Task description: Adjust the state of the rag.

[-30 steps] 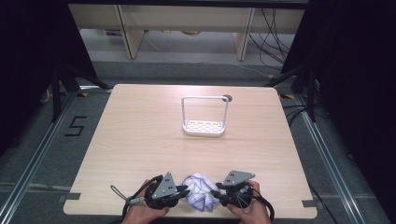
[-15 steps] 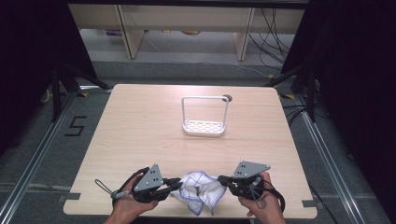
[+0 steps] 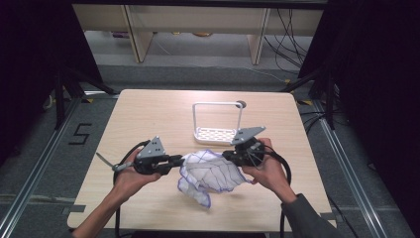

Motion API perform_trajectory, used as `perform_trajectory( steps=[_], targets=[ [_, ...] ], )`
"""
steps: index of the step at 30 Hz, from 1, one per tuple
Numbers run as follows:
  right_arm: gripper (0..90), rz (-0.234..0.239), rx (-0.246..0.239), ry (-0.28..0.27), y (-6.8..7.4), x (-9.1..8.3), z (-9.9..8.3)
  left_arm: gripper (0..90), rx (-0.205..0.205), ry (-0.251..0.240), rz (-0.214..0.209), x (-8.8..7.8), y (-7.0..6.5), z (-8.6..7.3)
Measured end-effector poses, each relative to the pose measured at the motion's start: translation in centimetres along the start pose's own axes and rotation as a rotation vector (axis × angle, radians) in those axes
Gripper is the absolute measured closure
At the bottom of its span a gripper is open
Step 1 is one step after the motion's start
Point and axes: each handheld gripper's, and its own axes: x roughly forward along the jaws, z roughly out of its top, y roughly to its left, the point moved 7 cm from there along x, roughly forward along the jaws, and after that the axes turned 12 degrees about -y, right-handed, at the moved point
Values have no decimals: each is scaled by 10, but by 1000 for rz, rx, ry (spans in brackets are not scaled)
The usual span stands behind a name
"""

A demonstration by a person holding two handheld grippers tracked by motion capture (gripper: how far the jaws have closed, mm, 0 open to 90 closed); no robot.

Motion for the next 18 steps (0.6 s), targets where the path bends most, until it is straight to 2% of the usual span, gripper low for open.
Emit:
perform_trajectory(
  steps=[2, 3, 4, 5, 6, 8, 9, 10, 11, 12, 13, 14, 16, 18],
  targets=[
    [875, 7, 15, 30, -10, 23, -9, 822, -34, 25, 37, 13, 17, -15],
    [875, 0, 54, 53, -13, 32, -14, 821, -55, 45, 33, 19, 23, -24],
    [875, 4, 66, 64, -16, 42, -18, 820, -71, 56, 35, 25, 28, -31],
    [874, 4, 58, 61, -21, 52, -22, 819, -88, 63, 44, 29, 32, -37],
    [874, -1, 71, 85, -24, 57, -27, 818, -94, 81, 44, 32, 36, -43],
    [871, -7, 87, 104, -28, 70, -35, 799, -132, 77, 51, 38, 40, -50],
    [862, -23, 76, 107, -31, 75, -38, 789, -133, 84, 52, 39, 42, -54],
    [838, -23, 96, 98, -32, 80, -39, 770, -147, 87, 49, 40, 43, -56],
    [838, -23, 96, 98, -32, 80, -39, 732, -147, 87, 49, 40, 43, -56],
    [765, -47, 119, 90, -37, 83, -41, 662, -179, 81, 80, 37, 47, -59],
    [703, -57, 134, 76, -38, 82, -40, 584, -185, 84, 93, 33, 49, -59],
    [659, -66, 127, 59, -41, 78, -39, 539, -208, 62, 112, 30, 50, -57],
    [612, -101, 136, 21, -41, 67, -36, 473, -239, 39, 154, 18, 53, -55],
    [579, -108, 165, -20, -37, 51, -34, 460, -254, 5, 169, 7, 48, -50]
  ],
)
